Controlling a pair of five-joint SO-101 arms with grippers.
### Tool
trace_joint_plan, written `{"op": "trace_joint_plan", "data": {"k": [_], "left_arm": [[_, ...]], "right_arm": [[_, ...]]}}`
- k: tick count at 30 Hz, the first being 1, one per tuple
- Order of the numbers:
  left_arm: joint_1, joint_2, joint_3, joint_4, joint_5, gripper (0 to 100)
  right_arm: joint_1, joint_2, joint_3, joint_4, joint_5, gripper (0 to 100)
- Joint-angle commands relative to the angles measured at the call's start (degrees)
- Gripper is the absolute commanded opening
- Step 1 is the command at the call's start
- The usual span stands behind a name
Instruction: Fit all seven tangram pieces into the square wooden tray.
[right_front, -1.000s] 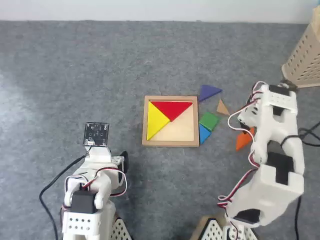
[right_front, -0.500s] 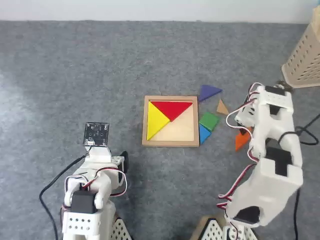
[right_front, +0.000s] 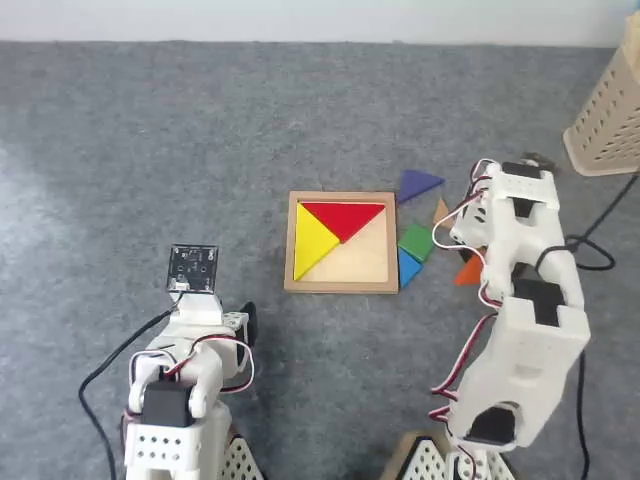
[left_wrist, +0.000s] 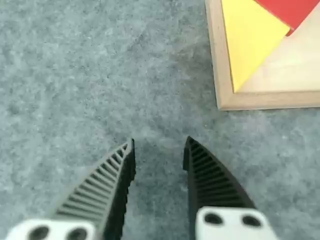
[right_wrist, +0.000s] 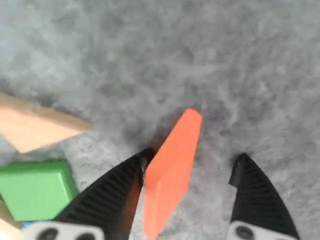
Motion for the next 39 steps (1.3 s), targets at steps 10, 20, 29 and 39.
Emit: {"op": "trace_joint_plan", "data": {"k": [10, 20, 29, 39], "left_arm": [[-0.26, -1.14, -0.13, -0.35, 0.35, 15], [-0.26, -1.14, -0.13, -0.35, 0.35, 15], [-0.26, -1.14, -0.13, -0.35, 0.35, 15], [-0.26, -1.14, -0.13, -0.35, 0.35, 15]], "right_arm": [[-5.32, -7.16, -4.57, 6.29, 7.21, 26.8], [-5.58, -7.25, -4.84, 5.67, 12.57, 26.8], [-5.93, -7.08, -1.85, 1.27, 20.75, 25.7], [-5.85, -7.16, 4.13, -2.86, 20.66, 14.5]]}}
